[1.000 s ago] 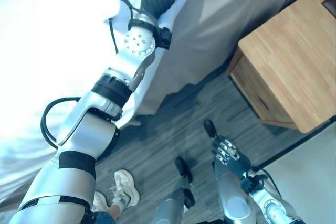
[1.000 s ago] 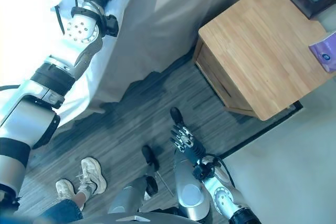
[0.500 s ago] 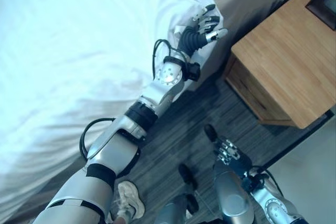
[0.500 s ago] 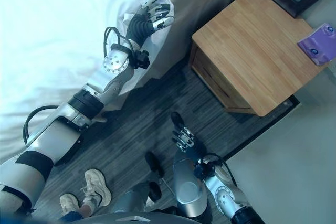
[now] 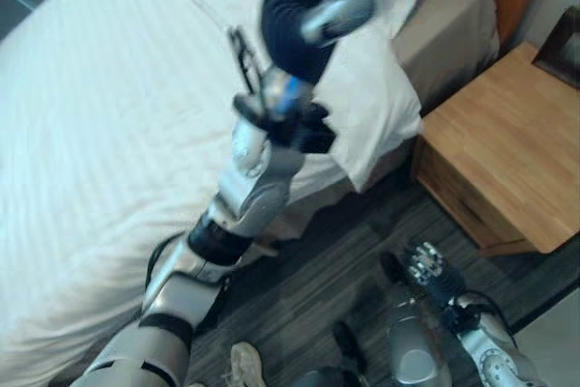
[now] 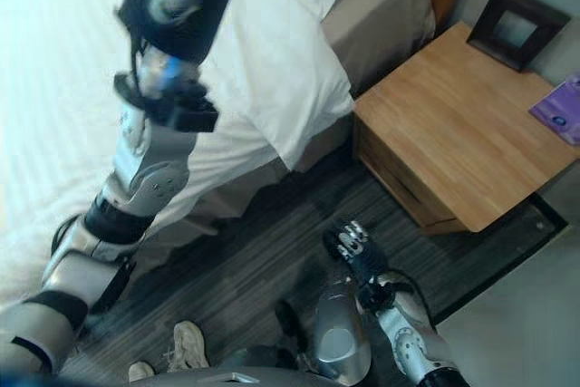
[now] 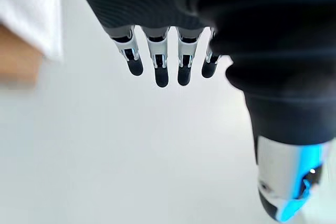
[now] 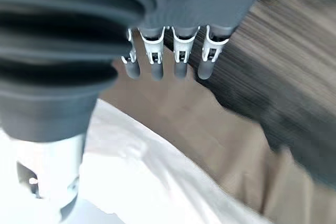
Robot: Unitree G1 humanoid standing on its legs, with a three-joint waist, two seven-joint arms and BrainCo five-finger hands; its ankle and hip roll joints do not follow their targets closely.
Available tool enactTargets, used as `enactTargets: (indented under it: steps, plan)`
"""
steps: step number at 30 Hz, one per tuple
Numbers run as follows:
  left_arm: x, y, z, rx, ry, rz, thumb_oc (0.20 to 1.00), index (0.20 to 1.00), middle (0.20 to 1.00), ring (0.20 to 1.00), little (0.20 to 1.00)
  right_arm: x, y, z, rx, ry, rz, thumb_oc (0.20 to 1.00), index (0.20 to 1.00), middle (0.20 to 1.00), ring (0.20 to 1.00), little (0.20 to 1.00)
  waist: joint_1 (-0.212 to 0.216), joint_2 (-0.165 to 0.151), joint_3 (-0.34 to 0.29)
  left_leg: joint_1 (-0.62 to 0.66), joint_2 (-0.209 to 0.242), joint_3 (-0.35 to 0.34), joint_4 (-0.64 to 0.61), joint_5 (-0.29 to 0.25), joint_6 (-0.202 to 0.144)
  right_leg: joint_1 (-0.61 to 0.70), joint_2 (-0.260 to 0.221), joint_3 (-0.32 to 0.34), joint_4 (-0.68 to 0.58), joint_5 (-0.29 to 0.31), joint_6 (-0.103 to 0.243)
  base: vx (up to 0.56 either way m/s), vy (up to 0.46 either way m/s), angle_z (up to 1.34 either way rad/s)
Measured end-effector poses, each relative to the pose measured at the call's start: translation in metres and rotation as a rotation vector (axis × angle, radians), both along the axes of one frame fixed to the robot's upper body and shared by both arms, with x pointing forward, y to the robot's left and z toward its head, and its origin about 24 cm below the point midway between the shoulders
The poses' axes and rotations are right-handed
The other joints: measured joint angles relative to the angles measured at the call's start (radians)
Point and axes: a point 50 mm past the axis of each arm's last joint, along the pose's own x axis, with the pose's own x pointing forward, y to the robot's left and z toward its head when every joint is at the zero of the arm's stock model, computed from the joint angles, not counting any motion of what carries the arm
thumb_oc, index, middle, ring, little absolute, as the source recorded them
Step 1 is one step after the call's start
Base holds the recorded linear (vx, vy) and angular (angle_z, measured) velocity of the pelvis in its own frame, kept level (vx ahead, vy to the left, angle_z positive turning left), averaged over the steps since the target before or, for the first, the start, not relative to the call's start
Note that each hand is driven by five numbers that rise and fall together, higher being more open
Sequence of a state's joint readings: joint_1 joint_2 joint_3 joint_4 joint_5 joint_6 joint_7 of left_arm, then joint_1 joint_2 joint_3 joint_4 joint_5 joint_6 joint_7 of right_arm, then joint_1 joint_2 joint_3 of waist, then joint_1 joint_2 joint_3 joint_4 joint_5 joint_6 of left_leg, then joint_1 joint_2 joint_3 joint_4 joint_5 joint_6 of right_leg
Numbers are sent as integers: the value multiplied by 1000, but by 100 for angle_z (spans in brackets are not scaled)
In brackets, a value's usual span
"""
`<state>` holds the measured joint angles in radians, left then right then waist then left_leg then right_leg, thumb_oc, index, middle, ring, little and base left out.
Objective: Making the bed.
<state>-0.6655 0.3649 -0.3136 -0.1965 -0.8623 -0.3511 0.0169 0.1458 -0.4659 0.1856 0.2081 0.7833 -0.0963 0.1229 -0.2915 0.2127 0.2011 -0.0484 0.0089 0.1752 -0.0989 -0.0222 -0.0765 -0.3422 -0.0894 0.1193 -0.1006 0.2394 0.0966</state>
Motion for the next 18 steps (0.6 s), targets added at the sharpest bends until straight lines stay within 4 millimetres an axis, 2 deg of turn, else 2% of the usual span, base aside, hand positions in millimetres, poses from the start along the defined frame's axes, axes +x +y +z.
enactTargets:
  steps: [1, 2, 3, 4, 5, 7, 9, 10, 11, 12, 14, 15, 18]
  plan:
    - [1, 16, -23, -11, 81, 38, 1000, 1000, 1000, 1000, 1000, 9, -9, 13, -27, -56, -48, 200, 200, 200, 200, 200, 19, -21, -16, 0, 3, -4, 0, 1, 2, 4, 0, -4, 0, -1, 1, 53, -5, 5]
    - [-4, 38, -56, 35, 199, 86, 1000, 1000, 1000, 1000, 1000, 23, -27, 43, -123, -175, -99, 200, 200, 200, 200, 200, 28, -30, -24, 9, 4, -24, 0, 2, 3, 15, 2, -8, 0, -4, 5, 57, 7, 12]
    - [-6, 43, -70, 56, 251, 99, 1000, 1000, 1000, 1000, 1000, 27, -35, 54, -139, -225, -139, 200, 200, 200, 200, 200, 23, -34, -30, 19, 4, -26, 0, 3, 4, 21, 2, -13, 0, -4, 5, 0, 10, 30]
    - [-11, 48, -87, 65, 311, 99, 1000, 1000, 1000, 1000, 1000, 42, -51, 84, -188, -343, -202, 200, 200, 200, 200, 200, 58, -42, -41, 15, 5, -35, 0, 11, 12, 34, -2, -20, 0, -4, 5, 1, 18, 14]
    - [-17, 58, -100, 62, 351, 103, 1000, 1000, 1000, 1000, 1000, 61, -48, 106, -198, -411, -195, 200, 200, 200, 200, 200, 72, -48, -47, 20, 2, -33, 0, 9, 10, 33, -3, -18, 0, -5, 6, -48, 10, -7]
    - [-27, 66, -141, 35, 533, 105, 1000, 1000, 1000, 1000, 1000, 97, -31, 162, -142, -629, -200, 200, 200, 200, 200, 200, 96, -45, -65, 23, 1, -27, 0, 10, 14, 34, -4, -15, 0, -5, 6, -56, -3, -15]
    - [-34, 66, -172, 8, 676, 99, 1000, 1000, 1000, 1000, 1000, 121, -12, 196, -110, -734, -150, 200, 200, 200, 200, 200, 123, -50, -79, 24, 2, -26, 0, 12, 15, 34, 0, -13, 0, -4, 5, -34, -2, 9]
    - [-35, 63, -183, 15, 740, 80, 1000, 1000, 1000, 1000, 1000, 129, -4, 209, -117, -763, -118, 200, 200, 200, 200, 200, 152, -56, -84, 29, 2, -28, 0, 17, 14, 39, 3, -13, 0, 0, 2, -49, -5, 34]
    - [-35, 63, -185, 25, 755, 72, 1000, 1000, 1000, 1000, 1000, 133, 2, 215, -117, -775, -94, 200, 200, 200, 200, 200, 190, -67, -89, 27, 1, -48, 1, 25, 8, 42, 5, -22, 0, 5, -4, -45, -17, 37]
    - [-37, 69, -186, 25, 762, 86, 1000, 1000, 1000, 1000, 1000, 150, 16, 218, -115, -732, -55, 200, 200, 200, 200, 200, 241, -75, -93, 28, 3, -53, 0, 27, 9, 50, 1, -29, -1, 4, -6, -45, -17, 20]
    - [-40, 72, -189, 14, 778, 90, 1000, 1000, 1000, 1000, 1000, 174, 22, 224, -154, -666, -61, 200, 200, 200, 200, 200, 268, -72, -95, 28, 0, -53, 0, 27, 9, 50, -4, -29, -1, 3, -6, -18, -23, 10]
    - [-40, 73, -189, 0, 782, 88, 1000, 1000, 1000, 1000, 1000, 179, 24, 224, -138, -652, -70, 200, 200, 200, 200, 200, 279, -73, -96, 26, 0, -56, 1, 28, 10, 50, -7, -31, -1, 3, -6, -21, -22, 15]
    - [-40, 75, -191, -2, 792, 91, 1000, 1000, 1000, 1000, 1000, 190, 31, 206, -116, -544, -78, 200, 200, 200, 200, 200, 299, -74, -96, 17, -11, -62, 6, 30, 13, 49, -19, -33, -1, 6, -2, -43, -32, 6]
